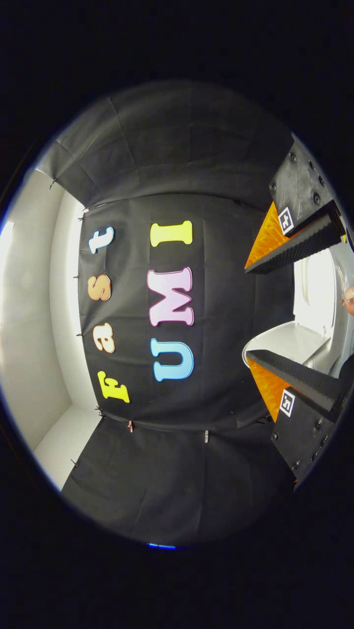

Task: Open the toilet lid.

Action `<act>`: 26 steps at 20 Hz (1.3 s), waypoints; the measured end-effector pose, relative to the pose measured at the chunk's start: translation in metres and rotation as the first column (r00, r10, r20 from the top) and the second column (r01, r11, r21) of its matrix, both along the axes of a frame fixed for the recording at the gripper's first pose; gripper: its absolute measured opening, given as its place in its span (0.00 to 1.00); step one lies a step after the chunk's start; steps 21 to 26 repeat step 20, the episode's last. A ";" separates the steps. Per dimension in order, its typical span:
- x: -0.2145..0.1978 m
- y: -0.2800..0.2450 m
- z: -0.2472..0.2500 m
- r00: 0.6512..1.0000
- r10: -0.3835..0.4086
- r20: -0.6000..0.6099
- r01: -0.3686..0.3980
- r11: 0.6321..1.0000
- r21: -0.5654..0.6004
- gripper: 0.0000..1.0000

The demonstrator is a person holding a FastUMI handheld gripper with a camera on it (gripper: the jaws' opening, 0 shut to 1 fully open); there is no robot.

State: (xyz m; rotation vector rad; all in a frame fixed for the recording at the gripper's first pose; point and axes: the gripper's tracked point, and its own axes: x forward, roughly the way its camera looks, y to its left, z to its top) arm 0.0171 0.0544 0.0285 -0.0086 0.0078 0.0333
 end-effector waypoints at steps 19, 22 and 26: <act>-0.008 0.002 0.004 1.000 -0.004 -0.003 0.003 1.000 -0.023 0.98; -0.008 0.003 0.004 1.000 -0.005 -0.004 0.004 1.000 -0.023 0.98; -0.008 0.003 0.004 1.000 -0.005 -0.004 0.004 1.000 -0.023 0.98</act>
